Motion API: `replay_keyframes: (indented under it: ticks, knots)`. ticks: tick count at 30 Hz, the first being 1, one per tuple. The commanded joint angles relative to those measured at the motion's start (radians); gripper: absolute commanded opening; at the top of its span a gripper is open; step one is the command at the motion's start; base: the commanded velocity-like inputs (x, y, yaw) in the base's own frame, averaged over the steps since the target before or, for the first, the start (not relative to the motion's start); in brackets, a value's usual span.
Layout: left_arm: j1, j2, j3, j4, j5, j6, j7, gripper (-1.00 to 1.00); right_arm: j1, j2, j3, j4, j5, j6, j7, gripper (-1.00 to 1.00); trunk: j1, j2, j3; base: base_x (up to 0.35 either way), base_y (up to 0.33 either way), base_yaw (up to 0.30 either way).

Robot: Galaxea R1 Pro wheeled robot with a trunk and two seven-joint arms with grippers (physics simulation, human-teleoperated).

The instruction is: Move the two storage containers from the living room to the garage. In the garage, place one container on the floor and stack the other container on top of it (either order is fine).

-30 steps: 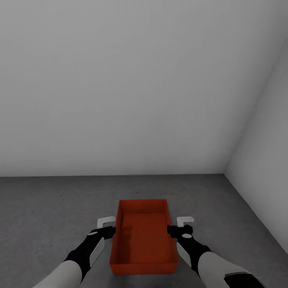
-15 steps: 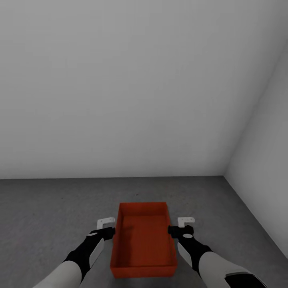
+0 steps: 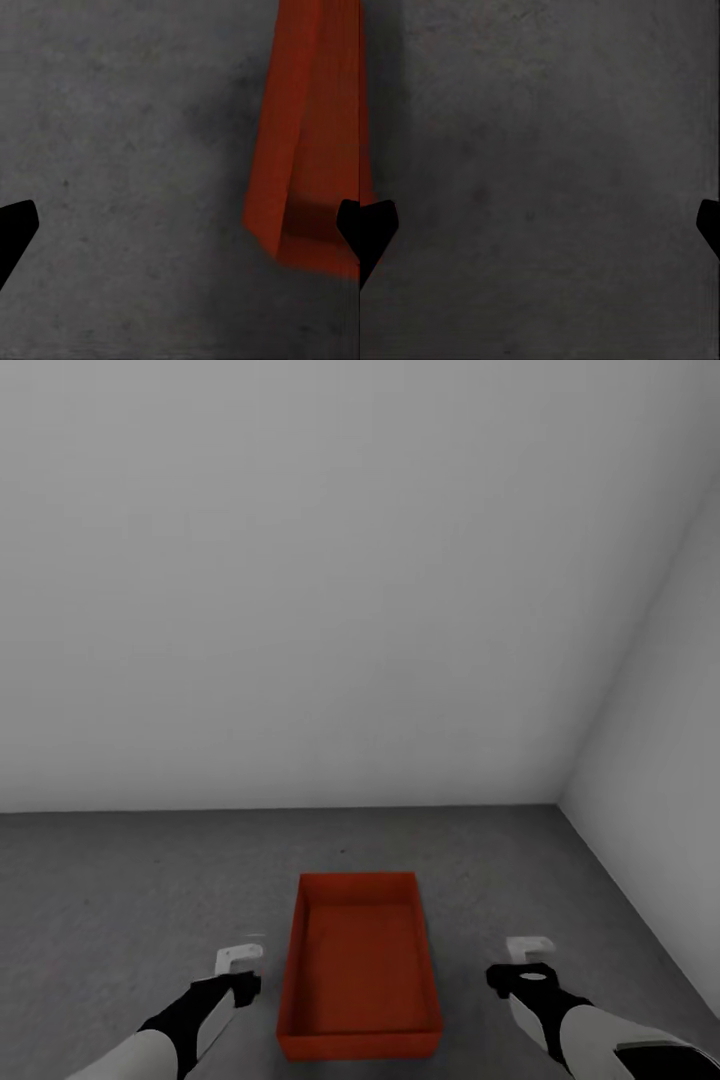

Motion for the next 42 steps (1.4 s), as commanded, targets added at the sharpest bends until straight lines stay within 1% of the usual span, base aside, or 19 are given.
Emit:
replay_keyframes:
  ticks: [1,3,6,8,9,11,12,13,14,16,18,23,32,37,42]
  knots:
    - [0.0,0.002,-0.002,0.01,0.009,0.005,0.005,1.0,0.002,-0.003,0.006,0.007,0.001,-0.002,-0.002,1.0,-0.004,0.007,0.002,0.0,0.0,0.0]
    - [0.0,0.009,-0.002,0.059,0.009,0.003,0.004,1.0,0.018,-0.01,0.006,0.02,0.002,-0.004,0.0,1.0,-0.012,0.021,0.009,0.0,0.0,0.0]
    - [0.0,0.016,-0.001,0.105,0.013,0.002,0.003,1.0,0.041,-0.012,0.007,0.025,0.004,-0.005,0.002,1.0,-0.023,0.042,0.018,0.0,0.0,0.0]
    - [0.0,0.025,-0.002,0.137,0.026,0.001,0.002,1.0,0.058,-0.013,0.007,0.026,0.004,-0.005,0.002,1.0,-0.031,0.056,0.024,0.0,0.0,0.0]
    - [0.0,0.032,-0.002,0.154,0.041,0.0,0.001,1.0,0.067,-0.013,0.007,0.027,0.005,-0.006,0.003,1.0,-0.035,0.063,0.028,0.0,0.0,0.0]
    - [0.0,0.04,-0.002,0.166,0.061,-0.001,0.0,1.0,0.073,-0.013,0.007,0.028,0.004,-0.006,0.003,1.0,-0.042,0.077,0.034,0.0,0.0,0.0]
    - [0.0,0.046,-0.002,0.174,0.083,-0.001,-0.002,1.0,0.077,-0.013,0.007,0.029,0.004,-0.006,0.003,1.0,-0.046,0.084,0.037,0.0,0.0,0.0]
    - [0.0,0.048,-0.002,0.177,0.094,-0.001,-0.002,1.0,0.078,-0.013,0.007,0.029,0.004,-0.005,0.003,1.0,-0.05,0.091,0.04,0.0,0.0,0.0]
    - [0.0,0.053,-0.003,0.182,0.115,-0.002,-0.003,1.0,0.08,-0.013,0.007,0.029,0.004,-0.004,0.003,1.0,-0.054,0.098,0.043,0.0,0.0,0.0]
    - [0.0,0.064,-0.004,0.188,0.145,-0.002,-0.004,1.0,0.083,-0.013,0.007,0.029,0.003,0.001,0.004,1.0,-0.062,0.112,0.049,0.0,0.0,0.0]
    - [0.0,0.07,-0.004,0.193,0.152,-0.002,-0.004,1.0,0.083,-0.014,0.007,0.03,0.002,0.004,0.004,1.0,-0.069,0.126,0.056,0.0,0.0,0.0]
    - [0.0,0.075,-0.006,0.21,0.159,-0.002,-0.005,1.0,0.088,-0.015,0.007,0.03,0.0,0.007,0.002,1.0,-0.088,0.161,0.071,0.0,0.0,0.0]
    - [0.009,0.074,-0.006,0.226,0.159,-0.003,-0.006,1.0,0.133,-0.013,0.007,0.03,0.001,0.002,0.004,1.0,-0.123,0.224,0.1,0.0,0.0,0.0]
    - [0.011,0.073,-0.006,0.227,0.16,-0.003,-0.007,1.0,0.131,-0.011,0.007,0.03,0.003,-0.014,0.004,1.0,-0.142,0.259,0.115,0.0,0.0,0.0]
    - [0.012,0.072,-0.006,0.227,0.161,-0.004,-0.007,1.0,0.13,-0.006,0.007,0.03,0.005,-0.012,0.005,1.0,-0.161,0.294,0.131,0.0,0.0,0.0]
